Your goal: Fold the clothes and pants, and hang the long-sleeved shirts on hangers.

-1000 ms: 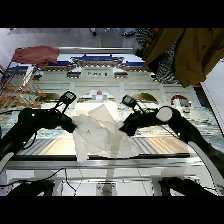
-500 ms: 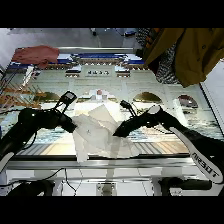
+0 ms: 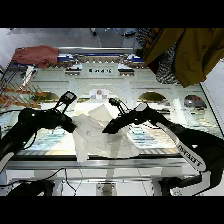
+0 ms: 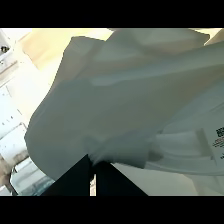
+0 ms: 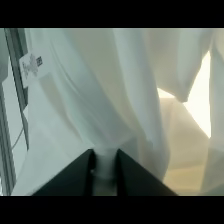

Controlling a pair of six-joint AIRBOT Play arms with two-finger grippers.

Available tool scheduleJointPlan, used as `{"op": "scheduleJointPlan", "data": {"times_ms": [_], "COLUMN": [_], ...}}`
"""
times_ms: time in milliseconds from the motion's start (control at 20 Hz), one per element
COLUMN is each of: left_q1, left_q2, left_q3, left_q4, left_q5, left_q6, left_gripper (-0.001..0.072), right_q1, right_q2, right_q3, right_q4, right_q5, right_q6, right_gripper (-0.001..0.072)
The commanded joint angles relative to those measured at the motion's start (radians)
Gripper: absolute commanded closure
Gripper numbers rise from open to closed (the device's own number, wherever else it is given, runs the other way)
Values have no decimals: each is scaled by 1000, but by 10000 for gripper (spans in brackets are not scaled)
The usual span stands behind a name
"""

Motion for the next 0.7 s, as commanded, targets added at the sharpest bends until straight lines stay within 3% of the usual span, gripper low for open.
{"op": "scheduleJointPlan", "data": {"times_ms": [0, 50, 300, 650], "left_q1": [0, 0, 0, 0], "left_q2": [0, 0, 47, 247], "left_q3": [0, 0, 8, 25], "left_q4": [-2, -2, -77, -161], "left_q5": [0, 0, -3, -29], "left_q6": [0, 0, -3, 56], "left_gripper": [681, 681, 681, 681], "right_q1": [8, 8, -18, -48], "right_q2": [-20, -19, 23, 330], "right_q3": [19, 19, 69, 265], "right_q4": [-60, -79, -84, -227], "right_q5": [76, 85, 168, 169], "right_q6": [10, 10, 51, 173], "right_gripper": [647, 682, 681, 681]}}
